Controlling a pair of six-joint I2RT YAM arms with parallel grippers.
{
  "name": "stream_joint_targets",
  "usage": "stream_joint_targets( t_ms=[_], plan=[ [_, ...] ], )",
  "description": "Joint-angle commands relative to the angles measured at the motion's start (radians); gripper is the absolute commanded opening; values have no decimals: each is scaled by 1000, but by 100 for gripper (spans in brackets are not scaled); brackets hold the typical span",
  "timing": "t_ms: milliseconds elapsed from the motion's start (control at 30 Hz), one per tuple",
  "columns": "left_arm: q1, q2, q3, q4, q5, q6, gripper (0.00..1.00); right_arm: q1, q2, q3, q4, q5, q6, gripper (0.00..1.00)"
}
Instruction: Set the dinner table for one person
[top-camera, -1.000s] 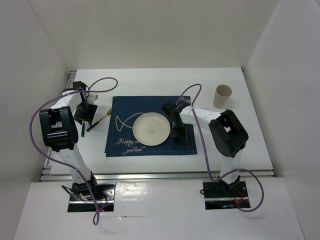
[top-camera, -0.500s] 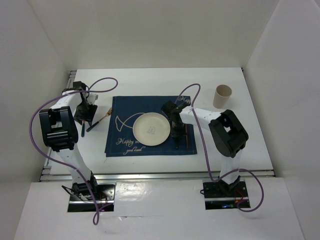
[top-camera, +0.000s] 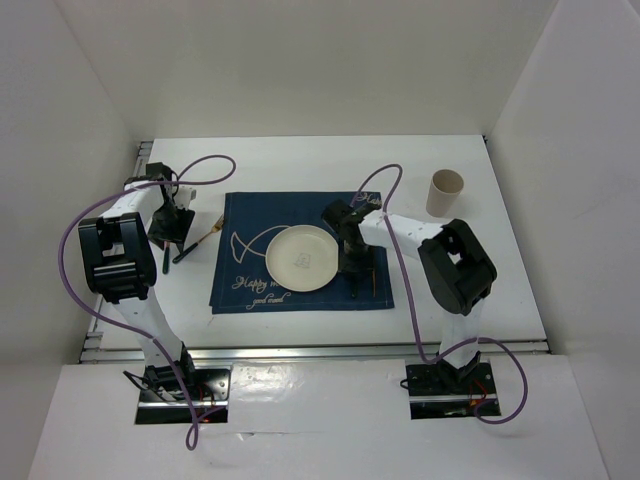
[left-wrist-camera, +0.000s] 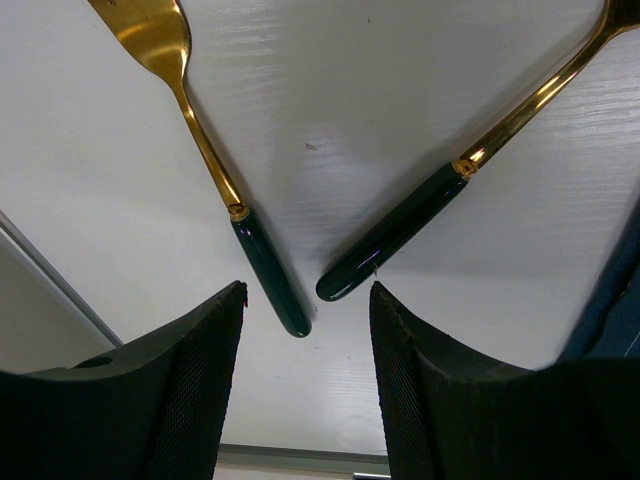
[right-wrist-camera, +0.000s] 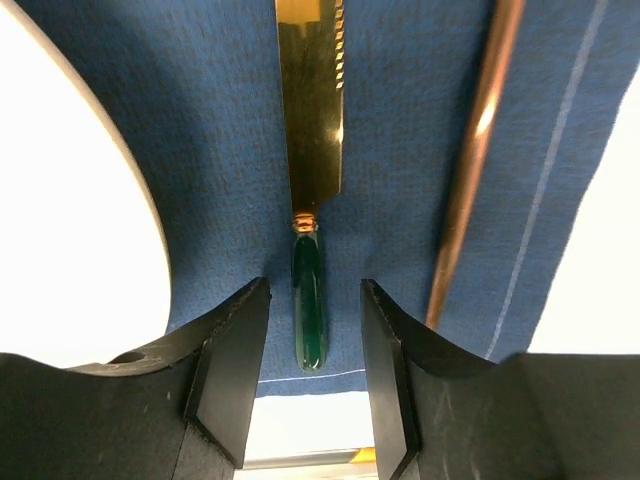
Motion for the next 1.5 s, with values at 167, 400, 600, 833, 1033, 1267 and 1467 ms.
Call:
stream_joint_targets(
  t_ms=[167,400,600,833,1033,1267,1467],
  plan=[
    [-3,11,28,-22,-5,4,60,-42,-119,196,-194,204,-42,66],
    [-3,20,48,-31,-5,-5,60,-419,-182,420,-212,118,-119,80],
    [-3,-17,3,0,-14,-5,60,-720,-107,545,-127,5,-142,80],
    [-3,-38,-6,0,-23,-5,60,-840,54,670,-58,-19,-145,77],
    [-3,-38,-6,0,-33,-15,60,-840,184,739,-95,-17,-171,72],
    [-3,-38,-6,-9,-42,-15,60,-840,194,635,-57,-17,-171,40],
    [-3,-29,3,-9,-42,-15,60,-779,132,633,-44,62,-227,0]
  ],
)
